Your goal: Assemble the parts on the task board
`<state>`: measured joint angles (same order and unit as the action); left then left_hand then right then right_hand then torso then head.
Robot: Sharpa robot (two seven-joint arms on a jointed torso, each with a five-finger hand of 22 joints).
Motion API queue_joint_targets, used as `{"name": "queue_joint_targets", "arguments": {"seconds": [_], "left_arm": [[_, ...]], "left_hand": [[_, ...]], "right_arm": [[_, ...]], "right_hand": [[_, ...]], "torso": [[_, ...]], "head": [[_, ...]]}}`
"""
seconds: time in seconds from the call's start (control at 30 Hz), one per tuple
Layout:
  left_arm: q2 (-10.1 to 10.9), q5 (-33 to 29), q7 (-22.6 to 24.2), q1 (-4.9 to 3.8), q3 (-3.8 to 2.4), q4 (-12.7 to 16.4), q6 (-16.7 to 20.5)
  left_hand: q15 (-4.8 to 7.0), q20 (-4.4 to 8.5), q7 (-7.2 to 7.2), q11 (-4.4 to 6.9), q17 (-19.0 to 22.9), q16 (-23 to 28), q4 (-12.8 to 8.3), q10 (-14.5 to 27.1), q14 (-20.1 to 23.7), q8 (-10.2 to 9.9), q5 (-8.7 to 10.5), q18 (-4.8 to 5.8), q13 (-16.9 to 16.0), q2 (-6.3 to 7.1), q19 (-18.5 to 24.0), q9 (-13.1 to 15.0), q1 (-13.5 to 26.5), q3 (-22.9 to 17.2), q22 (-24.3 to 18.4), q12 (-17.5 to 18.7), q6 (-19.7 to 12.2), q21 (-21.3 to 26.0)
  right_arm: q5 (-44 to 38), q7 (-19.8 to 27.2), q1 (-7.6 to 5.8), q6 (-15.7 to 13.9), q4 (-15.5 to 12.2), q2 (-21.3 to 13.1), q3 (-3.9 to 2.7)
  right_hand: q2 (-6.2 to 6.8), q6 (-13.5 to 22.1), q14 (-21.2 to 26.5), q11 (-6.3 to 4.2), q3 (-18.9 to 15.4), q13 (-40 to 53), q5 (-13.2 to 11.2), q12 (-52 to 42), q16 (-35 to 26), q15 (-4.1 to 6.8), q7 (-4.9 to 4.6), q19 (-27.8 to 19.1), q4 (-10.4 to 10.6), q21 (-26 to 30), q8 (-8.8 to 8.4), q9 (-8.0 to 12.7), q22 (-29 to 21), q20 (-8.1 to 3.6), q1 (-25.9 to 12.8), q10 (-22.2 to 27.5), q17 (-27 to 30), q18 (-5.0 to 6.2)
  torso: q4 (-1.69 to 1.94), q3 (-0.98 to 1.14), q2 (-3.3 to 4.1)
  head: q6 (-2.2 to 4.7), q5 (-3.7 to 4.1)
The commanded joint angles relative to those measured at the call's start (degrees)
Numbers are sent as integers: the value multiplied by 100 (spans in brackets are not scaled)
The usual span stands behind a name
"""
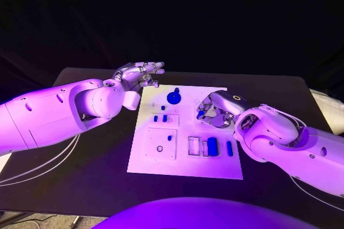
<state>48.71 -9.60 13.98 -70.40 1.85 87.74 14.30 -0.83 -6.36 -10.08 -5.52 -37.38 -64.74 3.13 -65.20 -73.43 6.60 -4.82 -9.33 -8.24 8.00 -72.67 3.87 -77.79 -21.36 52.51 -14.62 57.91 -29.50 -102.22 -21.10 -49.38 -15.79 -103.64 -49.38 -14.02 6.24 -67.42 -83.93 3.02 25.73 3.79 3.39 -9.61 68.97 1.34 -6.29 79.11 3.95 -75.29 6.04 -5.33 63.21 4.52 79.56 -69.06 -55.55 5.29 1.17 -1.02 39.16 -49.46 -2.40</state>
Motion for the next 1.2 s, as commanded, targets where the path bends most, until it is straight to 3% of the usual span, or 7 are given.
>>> {"name": "queue_joint_targets", "arguments": {"seconds": [0.03,0.3,0.53,0.63,0.83,1.2], "left_arm": [[-17,6,11,3,-4,4,-126],[-51,17,16,7,-4,-8,-141],[-85,20,21,25,-4,-27,-148],[-96,20,21,32,-4,-30,-154],[-105,20,21,43,-4,-36,-156],[-115,29,15,47,-4,-40,-168]], "left_hand": [[9,1,-6,-4,6,17,-7,30,37,31,-16,-103,-9,-37,36,3,21,27,-5,-18,-43,26],[8,-1,-7,-5,7,12,-5,43,39,36,-17,-104,-13,-44,36,4,20,38,-10,-33,-50,31],[8,-1,-7,-5,7,12,-5,43,39,36,-17,-104,-13,-44,36,4,20,38,-10,-33,-50,31],[9,-2,-5,-4,13,13,-8,47,43,39,-18,-104,-16,-48,36,4,12,40,-11,-40,-51,32],[9,-2,-5,-4,13,13,-8,47,43,39,-18,-104,-16,-48,36,4,12,40,-11,-40,-51,32],[9,-2,-5,-4,13,13,-8,47,43,39,-18,-104,-16,-48,36,4,12,40,-11,-40,-51,32]], "right_arm": [[331,88,15,-62,-175,106,3],[480,301,155,100,-354,560,67],[494,516,275,210,-151,1000,301],[498,601,360,198,-28,1143,360],[487,693,472,191,198,1346,414],[371,660,500,389,387,1448,453]], "right_hand": [[-54,-20,-124,-4,53,-4,15,52,24,37,-16,36,-37,-18,14,-12,-7,-6,91,-35,6,-8],[-70,5,-117,15,94,-5,60,101,25,24,-48,32,-96,-23,-8,-14,-1,0,148,-32,17,-10],[-77,13,-116,25,107,-5,110,125,31,17,-60,26,-120,-20,-16,-17,-9,5,157,-31,17,-9],[-81,21,-114,29,112,-5,129,138,30,14,-65,23,-130,-19,-22,-17,-13,8,160,-27,22,-8],[-83,31,-114,36,115,-6,143,152,34,10,-73,20,-138,-16,-30,-17,-19,10,158,-19,20,-6],[-85,31,-114,36,117,-6,146,154,35,9,-74,22,-140,-19,-30,-17,-14,10,158,-19,19,-7]], "torso": [[-1,2,9],[14,-5,-1],[12,-13,2],[14,-5,7],[2,-4,6],[-4,3,9]], "head": [[-15,-58],[-53,-134],[-54,-205],[-54,-230],[-54,-257],[-54,-285]]}}
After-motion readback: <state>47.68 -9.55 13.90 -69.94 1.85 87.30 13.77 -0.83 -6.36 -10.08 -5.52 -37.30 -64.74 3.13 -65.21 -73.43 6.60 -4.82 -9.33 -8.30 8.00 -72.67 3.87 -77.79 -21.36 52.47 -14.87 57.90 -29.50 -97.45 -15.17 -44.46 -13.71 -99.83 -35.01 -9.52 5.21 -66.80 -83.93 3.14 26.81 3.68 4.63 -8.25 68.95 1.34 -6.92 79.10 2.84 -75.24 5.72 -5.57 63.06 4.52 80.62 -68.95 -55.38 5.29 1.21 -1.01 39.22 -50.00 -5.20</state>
